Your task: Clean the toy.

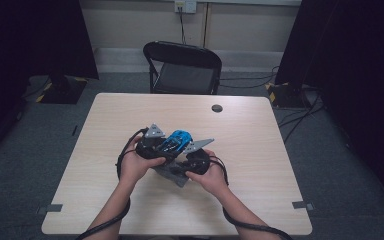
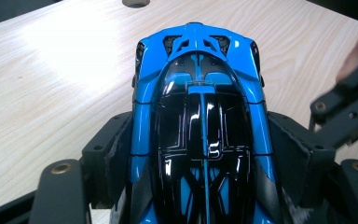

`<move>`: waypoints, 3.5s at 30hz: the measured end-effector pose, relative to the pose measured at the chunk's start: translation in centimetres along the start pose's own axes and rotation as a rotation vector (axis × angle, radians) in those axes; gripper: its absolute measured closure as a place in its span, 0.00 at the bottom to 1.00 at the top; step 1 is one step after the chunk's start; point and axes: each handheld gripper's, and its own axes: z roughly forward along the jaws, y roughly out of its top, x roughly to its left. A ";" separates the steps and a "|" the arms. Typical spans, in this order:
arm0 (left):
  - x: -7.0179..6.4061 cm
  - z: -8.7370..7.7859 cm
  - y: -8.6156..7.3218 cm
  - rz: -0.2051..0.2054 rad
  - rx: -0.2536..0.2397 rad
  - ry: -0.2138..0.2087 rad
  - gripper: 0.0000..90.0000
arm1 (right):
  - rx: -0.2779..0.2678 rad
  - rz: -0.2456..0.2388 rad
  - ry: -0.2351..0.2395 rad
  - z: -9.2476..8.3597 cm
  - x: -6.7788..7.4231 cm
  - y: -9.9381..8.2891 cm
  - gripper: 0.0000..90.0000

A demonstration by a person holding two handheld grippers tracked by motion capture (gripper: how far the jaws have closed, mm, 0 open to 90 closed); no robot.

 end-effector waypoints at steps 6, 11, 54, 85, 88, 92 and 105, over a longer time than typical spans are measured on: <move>0.1 -0.2 0.0 0.001 -0.003 0.013 0.31 | 0.008 -0.017 0.030 0.7 0.9 0.0 0.85; 0.2 -0.3 0.0 0.002 -0.010 0.024 0.31 | 0.022 -0.034 0.056 1.2 1.5 0.0 0.85; -1.1 0.1 0.5 0.029 -0.011 -0.032 0.31 | -0.092 0.189 -0.296 -9.5 -7.8 -1.0 0.85; -0.5 -0.1 0.2 0.009 -0.011 -0.010 0.31 | -0.029 0.069 -0.094 -3.6 -3.2 -0.3 0.85; -0.6 -0.1 0.3 0.005 -0.013 -0.010 0.31 | -0.025 0.056 -0.071 -2.9 -2.6 -0.2 0.85; -0.5 -0.1 0.3 0.004 -0.016 -0.011 0.31 | -0.022 0.040 -0.041 -2.1 -1.8 -0.1 0.85; 0.2 0.1 -0.1 -0.023 -0.014 0.014 0.31 | 0.008 0.006 0.030 0.1 0.1 -0.3 0.85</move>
